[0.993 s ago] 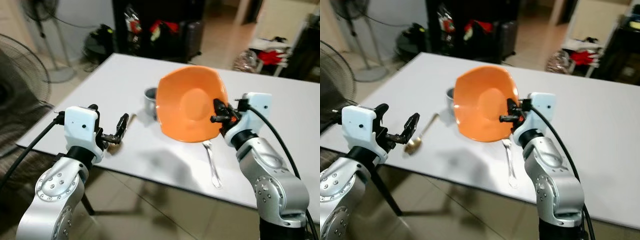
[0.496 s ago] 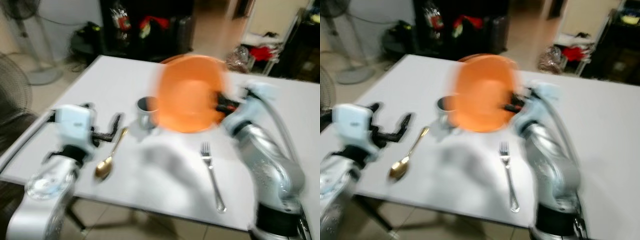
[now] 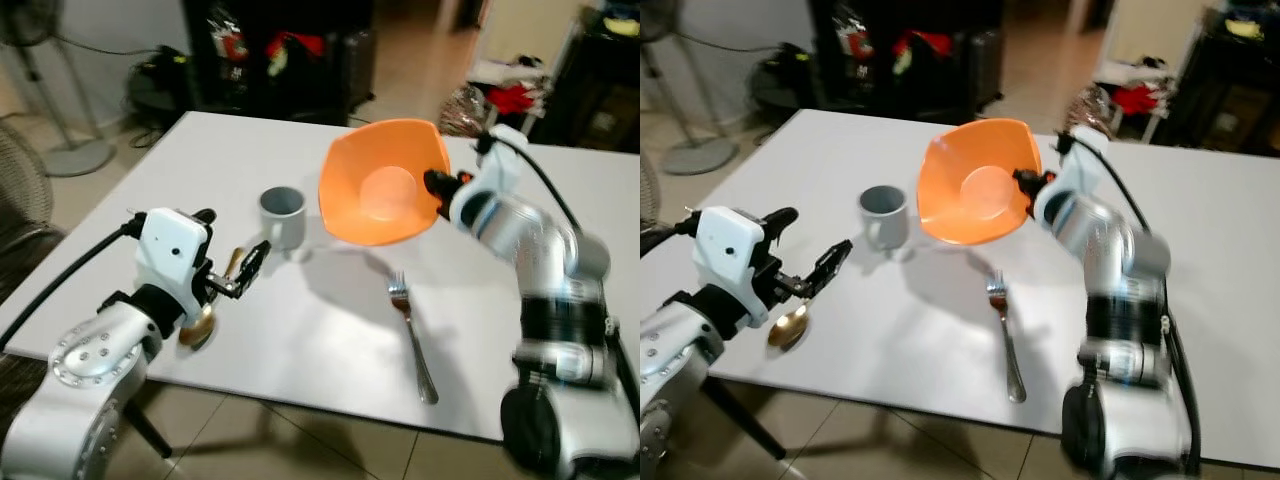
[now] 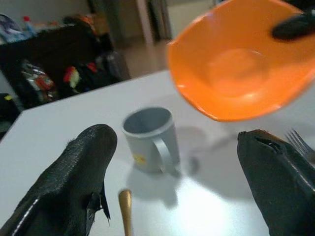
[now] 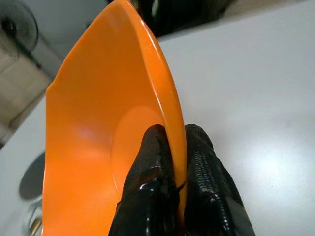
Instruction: Setting the table
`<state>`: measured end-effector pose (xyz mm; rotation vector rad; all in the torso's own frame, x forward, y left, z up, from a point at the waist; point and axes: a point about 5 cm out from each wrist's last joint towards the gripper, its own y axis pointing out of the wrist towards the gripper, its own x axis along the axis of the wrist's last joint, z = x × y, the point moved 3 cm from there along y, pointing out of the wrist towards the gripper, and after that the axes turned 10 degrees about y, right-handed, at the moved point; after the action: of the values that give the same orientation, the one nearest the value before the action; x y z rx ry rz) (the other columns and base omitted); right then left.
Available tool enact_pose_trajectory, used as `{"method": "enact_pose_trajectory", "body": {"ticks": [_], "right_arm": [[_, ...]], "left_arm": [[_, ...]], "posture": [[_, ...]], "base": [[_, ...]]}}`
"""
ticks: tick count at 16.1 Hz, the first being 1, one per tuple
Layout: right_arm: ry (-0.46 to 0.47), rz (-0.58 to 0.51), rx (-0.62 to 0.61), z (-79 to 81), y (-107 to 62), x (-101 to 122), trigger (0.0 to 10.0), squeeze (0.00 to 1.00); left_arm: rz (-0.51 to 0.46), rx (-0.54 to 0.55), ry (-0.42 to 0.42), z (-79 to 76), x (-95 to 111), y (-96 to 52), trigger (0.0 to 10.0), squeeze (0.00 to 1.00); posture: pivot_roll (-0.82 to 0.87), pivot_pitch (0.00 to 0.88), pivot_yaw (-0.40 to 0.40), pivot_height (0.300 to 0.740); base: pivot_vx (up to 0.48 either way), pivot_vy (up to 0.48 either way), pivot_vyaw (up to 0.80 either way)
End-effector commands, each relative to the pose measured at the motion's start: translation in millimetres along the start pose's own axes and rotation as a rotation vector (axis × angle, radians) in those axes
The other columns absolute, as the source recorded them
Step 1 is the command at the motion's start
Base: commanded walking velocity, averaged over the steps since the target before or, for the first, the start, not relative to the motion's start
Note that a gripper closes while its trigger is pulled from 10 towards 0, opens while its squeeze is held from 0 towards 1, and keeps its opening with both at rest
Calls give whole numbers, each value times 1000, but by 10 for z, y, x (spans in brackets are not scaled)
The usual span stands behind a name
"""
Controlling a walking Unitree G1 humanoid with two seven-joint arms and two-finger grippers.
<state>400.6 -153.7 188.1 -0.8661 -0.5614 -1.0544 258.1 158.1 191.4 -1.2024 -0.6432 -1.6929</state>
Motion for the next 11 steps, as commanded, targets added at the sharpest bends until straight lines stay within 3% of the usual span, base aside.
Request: {"method": "enact_pose_trajectory", "body": {"ticks": [1, 6, 11], "right_arm": [[28, 34, -29, -77, 74, -11, 10000, 0], [172, 132, -42, -135, 304, -125, 10000, 0], [251, 110, -31, -119, 363, -113, 10000, 0]], "left_arm": [[13, -37, 3, 6, -6, 17, 10000, 0], [22, -192, -17, -149, 27, -16, 10000, 0], [33, -244, -19, -171, 52, -49, 10000, 0]], "posture": [[8, 1, 6, 740], [22, 29, 4, 740], [30, 45, 4, 740]], "base": [[0, 0, 0], [0, 0, 0], [0, 0, 0]]}}
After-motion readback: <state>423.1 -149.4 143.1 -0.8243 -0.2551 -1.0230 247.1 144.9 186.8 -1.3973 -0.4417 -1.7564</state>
